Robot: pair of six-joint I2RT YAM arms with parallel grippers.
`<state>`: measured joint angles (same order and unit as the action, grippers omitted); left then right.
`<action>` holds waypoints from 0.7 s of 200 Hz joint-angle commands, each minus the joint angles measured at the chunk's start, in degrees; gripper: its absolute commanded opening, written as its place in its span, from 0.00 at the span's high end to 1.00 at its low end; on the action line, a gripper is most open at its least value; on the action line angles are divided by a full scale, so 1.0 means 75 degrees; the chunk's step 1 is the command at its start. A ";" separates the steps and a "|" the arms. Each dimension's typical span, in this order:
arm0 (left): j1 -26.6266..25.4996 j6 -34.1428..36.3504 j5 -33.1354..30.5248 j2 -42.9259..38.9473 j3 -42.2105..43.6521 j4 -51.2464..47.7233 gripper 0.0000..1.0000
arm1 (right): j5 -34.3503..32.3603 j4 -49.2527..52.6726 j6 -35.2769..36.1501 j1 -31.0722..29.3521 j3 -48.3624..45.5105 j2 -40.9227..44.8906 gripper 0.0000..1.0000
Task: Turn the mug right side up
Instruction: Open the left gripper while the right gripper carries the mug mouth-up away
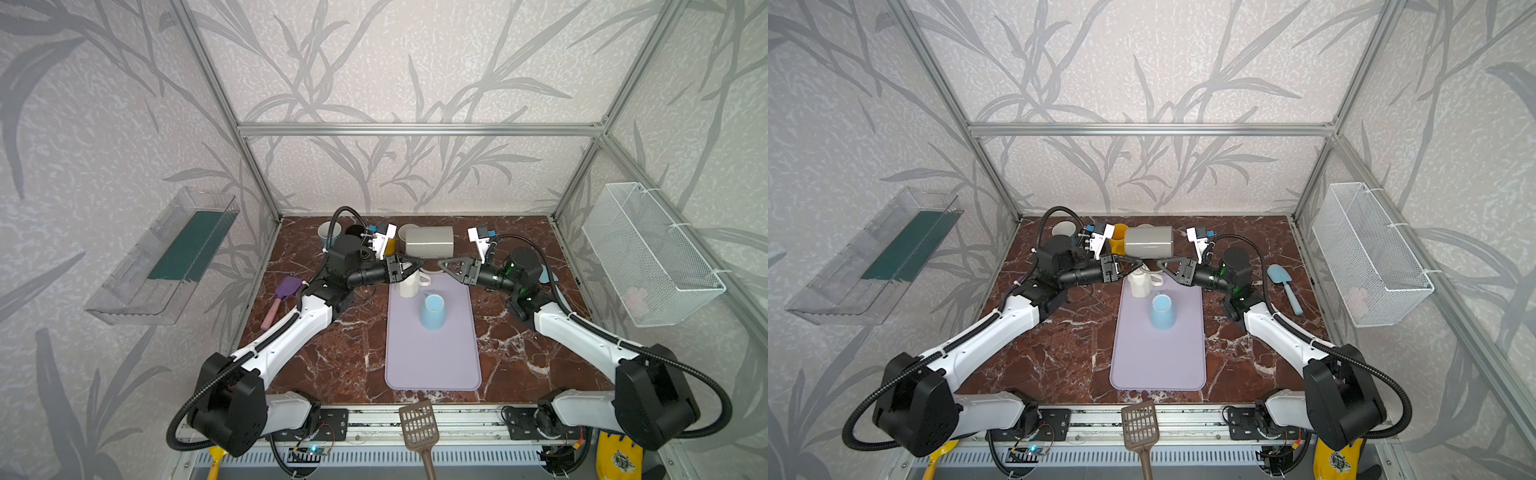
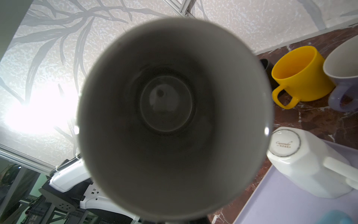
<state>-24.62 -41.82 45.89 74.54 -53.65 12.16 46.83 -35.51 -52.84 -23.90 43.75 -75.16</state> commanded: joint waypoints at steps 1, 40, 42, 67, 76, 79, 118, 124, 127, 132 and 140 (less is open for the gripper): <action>0.0049 0.0665 -0.0864 -0.0179 -0.0498 -0.0954 0.58 | 0.0055 0.0278 0.0693 -0.0011 0.0283 0.0477 1.00; 0.0056 0.1111 -0.1876 -0.0278 -0.0711 -0.2052 0.58 | -0.0375 0.1476 0.1437 -0.0012 0.0435 0.0731 1.00; 0.0048 0.1112 -0.1903 -0.0282 -0.0704 -0.2052 0.58 | -0.0397 0.1532 0.1465 -0.0012 0.0442 0.0743 1.00; 0.0045 0.1175 -0.2236 -0.0359 -0.0716 -0.2260 0.58 | -0.0700 0.2184 0.1886 -0.0001 0.0552 0.0856 1.00; 0.0045 0.1222 -0.2334 -0.0364 -0.0744 -0.2376 0.58 | -0.0777 0.2386 0.1995 -0.0001 0.0597 0.0868 1.00; 0.0045 0.1234 -0.2352 -0.0371 -0.0745 -0.2402 0.58 | -0.0808 0.2434 0.2037 -0.0001 0.0612 0.0868 1.00; 0.0040 0.1284 -0.2400 -0.0376 -0.0769 -0.2500 0.58 | -0.0917 0.2674 0.2131 0.0024 0.0676 0.0731 1.00; 0.0039 0.1295 -0.2428 -0.0381 -0.0769 -0.2521 0.58 | -0.0943 0.2713 0.2129 0.0024 0.0681 0.0723 1.00; 0.0042 0.1302 -0.2438 -0.0377 -0.0778 -0.2543 0.58 | -0.0963 0.2743 0.2128 0.0023 0.0688 0.0713 1.00; 0.0040 0.1313 -0.2456 -0.0377 -0.0780 -0.2576 0.58 | -0.1006 0.2809 0.2242 0.0023 0.0706 0.0705 1.00; 0.0037 0.1333 -0.2497 -0.0380 -0.0792 -0.2638 0.58 | -0.1106 0.2932 0.2439 0.0023 0.0729 0.0716 1.00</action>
<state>-24.49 -33.32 28.91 73.34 -57.30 -5.98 39.24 -10.17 -38.79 -23.88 44.62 -71.31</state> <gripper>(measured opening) 0.417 0.163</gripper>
